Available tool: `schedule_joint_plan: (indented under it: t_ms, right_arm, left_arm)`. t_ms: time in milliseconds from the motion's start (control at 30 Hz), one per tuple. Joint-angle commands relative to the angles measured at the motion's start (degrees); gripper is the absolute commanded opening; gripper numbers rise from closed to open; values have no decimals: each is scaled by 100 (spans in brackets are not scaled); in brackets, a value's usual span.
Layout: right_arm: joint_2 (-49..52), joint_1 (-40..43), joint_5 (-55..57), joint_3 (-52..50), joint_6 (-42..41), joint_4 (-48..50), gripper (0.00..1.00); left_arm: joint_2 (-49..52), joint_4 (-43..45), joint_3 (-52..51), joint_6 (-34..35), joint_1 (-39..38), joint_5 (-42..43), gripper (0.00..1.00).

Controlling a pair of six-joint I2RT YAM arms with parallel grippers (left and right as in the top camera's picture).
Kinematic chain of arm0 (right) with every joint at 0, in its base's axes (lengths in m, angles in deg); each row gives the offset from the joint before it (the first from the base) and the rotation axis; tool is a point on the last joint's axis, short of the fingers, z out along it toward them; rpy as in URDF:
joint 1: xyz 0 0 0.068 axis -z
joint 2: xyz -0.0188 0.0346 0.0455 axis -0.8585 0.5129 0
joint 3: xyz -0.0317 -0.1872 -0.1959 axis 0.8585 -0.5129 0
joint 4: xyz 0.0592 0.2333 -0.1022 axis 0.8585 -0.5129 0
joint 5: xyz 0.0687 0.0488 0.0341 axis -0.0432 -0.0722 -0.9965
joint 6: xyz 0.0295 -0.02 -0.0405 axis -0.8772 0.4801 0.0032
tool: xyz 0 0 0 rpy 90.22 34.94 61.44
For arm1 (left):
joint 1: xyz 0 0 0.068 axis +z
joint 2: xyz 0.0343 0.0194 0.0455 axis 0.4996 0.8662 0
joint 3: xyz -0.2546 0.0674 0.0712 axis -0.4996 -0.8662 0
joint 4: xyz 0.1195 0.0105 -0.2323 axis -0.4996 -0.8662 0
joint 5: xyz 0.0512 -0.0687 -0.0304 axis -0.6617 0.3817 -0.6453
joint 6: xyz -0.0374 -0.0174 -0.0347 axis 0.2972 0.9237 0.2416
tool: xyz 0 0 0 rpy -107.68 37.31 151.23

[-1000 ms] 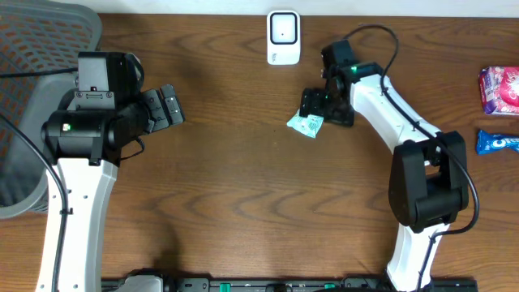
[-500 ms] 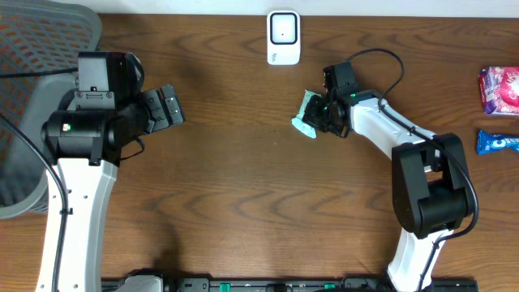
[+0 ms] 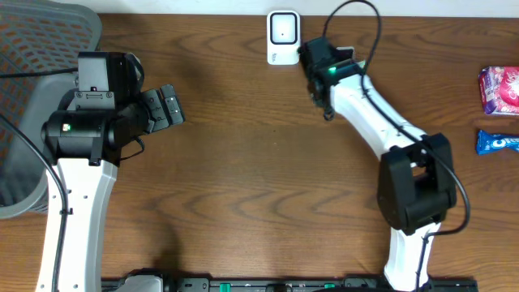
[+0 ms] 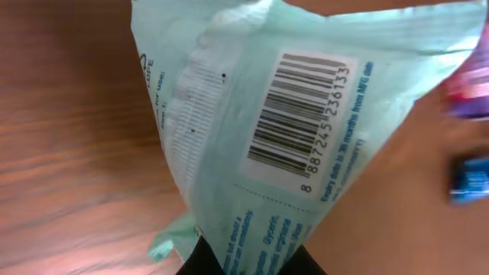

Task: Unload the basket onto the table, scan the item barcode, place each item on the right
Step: 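Raise the green packet to the scanner face with the right gripper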

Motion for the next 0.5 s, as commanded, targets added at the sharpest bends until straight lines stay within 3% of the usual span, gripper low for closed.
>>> schedule_joint_plan:
  t_ms: [0, 167, 233, 267, 367, 467]
  right_arm:
    - [531, -79, 1246, -116, 131, -15, 3]
    - [1084, -437, 1078, -116, 116, 44, 13]
    - [1274, -643, 1075, -116, 282, 35, 29]
    - [1298, -758, 1027, -116, 280, -7, 43]
    - [1156, -1119, 352, 24, 227, -125, 58]
    - [890, -1259, -608, 553, 214, -387, 60]
  left_arm:
    - [-13, -13, 4, 9, 17, -31, 98]
    - [-13, -13, 4, 9, 17, -31, 98]
    - [-13, -15, 4, 9, 17, -31, 98]
    - [-13, -13, 4, 9, 17, -31, 98]
    - [-13, -13, 4, 7, 17, -31, 98]
    - [-13, -13, 4, 9, 17, -31, 98]
